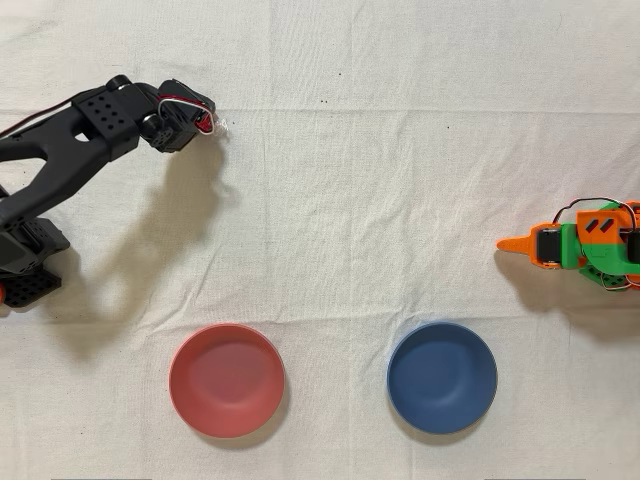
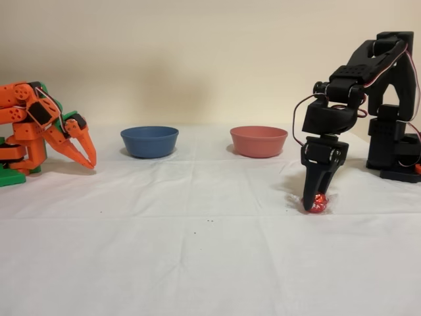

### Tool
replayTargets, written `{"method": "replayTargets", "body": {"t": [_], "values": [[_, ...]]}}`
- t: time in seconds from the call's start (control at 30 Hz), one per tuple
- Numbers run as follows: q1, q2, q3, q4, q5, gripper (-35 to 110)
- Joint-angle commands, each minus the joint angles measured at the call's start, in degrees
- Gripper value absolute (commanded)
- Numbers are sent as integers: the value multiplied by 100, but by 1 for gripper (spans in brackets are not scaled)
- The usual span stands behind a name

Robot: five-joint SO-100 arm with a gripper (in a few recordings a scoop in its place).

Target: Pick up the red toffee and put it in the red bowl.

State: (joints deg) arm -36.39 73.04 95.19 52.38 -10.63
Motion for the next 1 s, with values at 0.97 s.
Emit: {"method": "replayTargets", "body": {"t": [0.97], "values": [[703, 3428, 562, 1644, -782, 8]]}}
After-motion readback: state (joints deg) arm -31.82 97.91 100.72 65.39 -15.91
